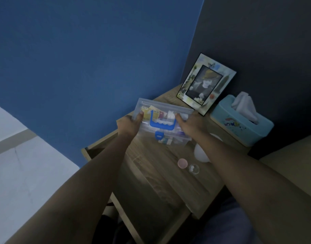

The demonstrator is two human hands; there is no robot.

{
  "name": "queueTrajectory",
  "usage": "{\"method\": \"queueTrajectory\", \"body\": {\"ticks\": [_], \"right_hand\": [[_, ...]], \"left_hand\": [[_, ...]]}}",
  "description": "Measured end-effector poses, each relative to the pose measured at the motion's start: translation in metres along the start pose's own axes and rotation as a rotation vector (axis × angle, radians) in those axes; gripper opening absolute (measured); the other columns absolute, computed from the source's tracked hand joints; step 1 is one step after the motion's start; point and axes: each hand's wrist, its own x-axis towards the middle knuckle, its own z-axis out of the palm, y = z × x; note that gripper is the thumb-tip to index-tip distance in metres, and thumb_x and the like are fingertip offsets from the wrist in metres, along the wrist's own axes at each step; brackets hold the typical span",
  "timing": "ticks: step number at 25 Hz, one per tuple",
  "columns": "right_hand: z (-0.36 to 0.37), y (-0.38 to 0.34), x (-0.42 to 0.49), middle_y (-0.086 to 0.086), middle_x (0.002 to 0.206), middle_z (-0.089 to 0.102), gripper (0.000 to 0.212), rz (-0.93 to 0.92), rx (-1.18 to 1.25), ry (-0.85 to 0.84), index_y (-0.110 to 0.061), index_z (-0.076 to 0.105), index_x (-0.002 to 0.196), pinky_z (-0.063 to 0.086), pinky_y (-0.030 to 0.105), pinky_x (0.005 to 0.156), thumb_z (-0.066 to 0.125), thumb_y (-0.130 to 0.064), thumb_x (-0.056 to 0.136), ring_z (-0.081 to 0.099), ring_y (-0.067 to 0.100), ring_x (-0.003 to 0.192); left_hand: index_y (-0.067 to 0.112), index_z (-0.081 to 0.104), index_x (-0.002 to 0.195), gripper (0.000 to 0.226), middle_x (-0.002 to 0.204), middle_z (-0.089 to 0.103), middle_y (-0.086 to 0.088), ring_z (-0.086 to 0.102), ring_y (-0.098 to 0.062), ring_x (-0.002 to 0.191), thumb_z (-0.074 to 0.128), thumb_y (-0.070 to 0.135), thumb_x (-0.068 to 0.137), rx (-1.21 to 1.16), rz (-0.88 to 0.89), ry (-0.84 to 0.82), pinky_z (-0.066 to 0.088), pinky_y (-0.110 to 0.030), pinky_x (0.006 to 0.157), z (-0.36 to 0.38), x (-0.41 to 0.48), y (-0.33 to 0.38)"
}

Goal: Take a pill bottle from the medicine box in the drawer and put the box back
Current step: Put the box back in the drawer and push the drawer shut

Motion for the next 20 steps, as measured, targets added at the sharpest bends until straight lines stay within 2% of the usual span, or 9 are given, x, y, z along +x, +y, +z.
{"method": "queueTrajectory", "body": {"ticks": [2,5,10,12,14,17,20], "right_hand": [[0.000,-0.008,-0.006,0.019,0.130,0.056,0.080,0.008,0.048,0.019,0.000,0.039,0.133,0.047,0.035,0.086,0.050,-0.063,0.083,0.056,0.035,0.115],[-0.002,-0.028,-0.026,0.018,0.128,0.057,0.082,0.025,0.159,0.060,-0.004,0.036,0.133,0.051,0.040,0.087,0.054,-0.064,0.079,0.057,0.036,0.112],[-0.006,-0.052,-0.091,0.016,0.129,0.057,0.093,0.115,0.246,0.066,-0.013,0.028,0.137,0.047,0.041,0.087,0.057,-0.071,0.071,0.056,0.038,0.114],[-0.002,-0.054,-0.125,0.014,0.127,0.058,0.089,0.109,0.325,0.057,-0.016,0.031,0.132,0.047,0.038,0.082,0.060,-0.071,0.068,0.058,0.035,0.111],[0.007,-0.054,-0.159,0.011,0.124,0.058,0.081,0.096,0.420,0.060,-0.019,0.033,0.125,0.045,0.032,0.074,0.063,-0.068,0.068,0.059,0.027,0.102],[0.028,-0.043,-0.206,0.006,0.119,0.055,0.079,0.105,0.512,0.069,-0.020,0.033,0.123,0.046,0.024,0.063,0.064,-0.068,0.068,0.056,0.014,0.089],[0.054,-0.028,-0.240,0.004,0.119,0.055,0.081,0.149,0.534,0.104,-0.021,0.034,0.126,0.055,0.027,0.067,0.061,-0.071,0.068,0.061,0.012,0.091]], "left_hand": [[0.000,0.066,0.094,0.061,0.096,0.068,-0.017,0.061,-0.032,0.096,0.050,0.058,0.084,-0.026,-0.009,0.023,0.045,-0.035,0.083,-0.009,0.003,-0.001],[0.003,0.068,0.093,0.059,0.100,0.070,-0.019,0.061,-0.035,0.103,0.051,0.058,0.083,-0.034,0.016,0.042,0.046,-0.035,0.086,-0.035,0.000,-0.001],[0.011,0.068,0.082,0.050,0.088,0.068,-0.014,0.065,-0.033,0.099,0.059,0.059,0.074,-0.069,0.014,0.029,0.050,-0.036,0.083,-0.092,-0.013,0.000],[0.012,0.065,0.071,0.049,0.084,0.065,-0.012,0.066,-0.033,0.095,0.061,0.060,0.064,-0.116,-0.008,0.012,0.053,-0.043,0.086,-0.111,-0.025,-0.006],[0.015,0.062,0.064,0.046,0.081,0.060,-0.009,0.063,-0.028,0.082,0.062,0.060,0.058,-0.129,-0.017,-0.019,0.054,-0.044,0.085,-0.127,-0.039,-0.018],[0.017,0.066,0.071,0.047,0.083,0.060,-0.007,0.058,-0.022,0.076,0.062,0.059,0.052,-0.135,-0.031,-0.101,0.053,-0.038,0.077,-0.140,-0.056,-0.035],[0.018,0.068,0.074,0.036,0.083,0.061,-0.006,0.058,-0.020,0.074,0.065,0.052,0.060,-0.088,-0.041,-0.240,0.048,-0.032,0.071,-0.139,-0.064,-0.053]]}}
